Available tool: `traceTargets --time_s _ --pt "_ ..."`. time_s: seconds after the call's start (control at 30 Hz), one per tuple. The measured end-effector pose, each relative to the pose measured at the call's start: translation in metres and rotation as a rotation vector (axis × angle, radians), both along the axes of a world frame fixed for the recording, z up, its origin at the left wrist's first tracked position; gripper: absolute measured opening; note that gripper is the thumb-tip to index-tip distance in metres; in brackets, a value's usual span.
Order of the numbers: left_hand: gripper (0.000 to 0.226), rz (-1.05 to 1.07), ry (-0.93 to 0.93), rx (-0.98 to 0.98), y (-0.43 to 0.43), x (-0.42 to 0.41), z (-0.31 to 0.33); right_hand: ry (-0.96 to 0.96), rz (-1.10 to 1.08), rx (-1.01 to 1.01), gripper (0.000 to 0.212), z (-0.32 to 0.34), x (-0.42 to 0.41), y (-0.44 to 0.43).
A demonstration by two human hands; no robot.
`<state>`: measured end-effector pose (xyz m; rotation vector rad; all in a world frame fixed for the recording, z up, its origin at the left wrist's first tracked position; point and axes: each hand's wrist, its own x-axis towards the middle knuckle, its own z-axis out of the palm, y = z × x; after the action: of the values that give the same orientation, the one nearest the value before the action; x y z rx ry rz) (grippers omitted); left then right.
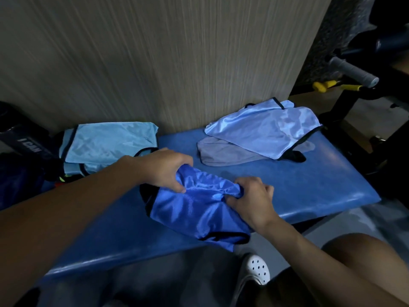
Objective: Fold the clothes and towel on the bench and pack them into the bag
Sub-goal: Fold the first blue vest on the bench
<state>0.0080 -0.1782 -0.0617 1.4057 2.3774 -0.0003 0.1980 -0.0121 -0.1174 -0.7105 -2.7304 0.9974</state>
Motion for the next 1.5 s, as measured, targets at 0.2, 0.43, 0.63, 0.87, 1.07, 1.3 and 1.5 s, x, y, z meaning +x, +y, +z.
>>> traceTargets --time_s 0.2,0.43,0.63,0.87,1.07,1.3,1.5 --pt "0.070 0.316 -0.371 0.358 -0.026 0.015 0.019 0.302 -0.140 -0.508 0.029 0.023 0.009 0.005" --pt "0.078 0.478 -0.485 0.677 -0.055 0.034 0.052 0.483 -0.127 -0.668 0.044 0.063 0.007 -0.015" --pt "0.079 0.636 -0.364 0.869 -0.100 0.010 0.091 0.535 -0.068 -0.695 0.048 0.088 -0.044 -0.053" --pt "0.081 0.772 -0.196 0.951 -0.157 -0.061 0.115 0.535 -0.039 -0.783 0.053 0.105 -0.146 -0.106" --pt "0.068 0.560 0.379 0.681 -0.169 -0.104 0.088 0.467 0.031 -0.691 0.052 0.085 -0.217 -0.120" --pt "0.076 0.382 0.500 0.220 -0.171 -0.096 0.012 0.190 0.140 -0.249 0.056 0.052 -0.236 -0.102" --pt "0.075 0.346 0.518 0.142 -0.179 -0.095 0.006 0.371 0.512 0.349 0.071 0.061 -0.228 -0.132"
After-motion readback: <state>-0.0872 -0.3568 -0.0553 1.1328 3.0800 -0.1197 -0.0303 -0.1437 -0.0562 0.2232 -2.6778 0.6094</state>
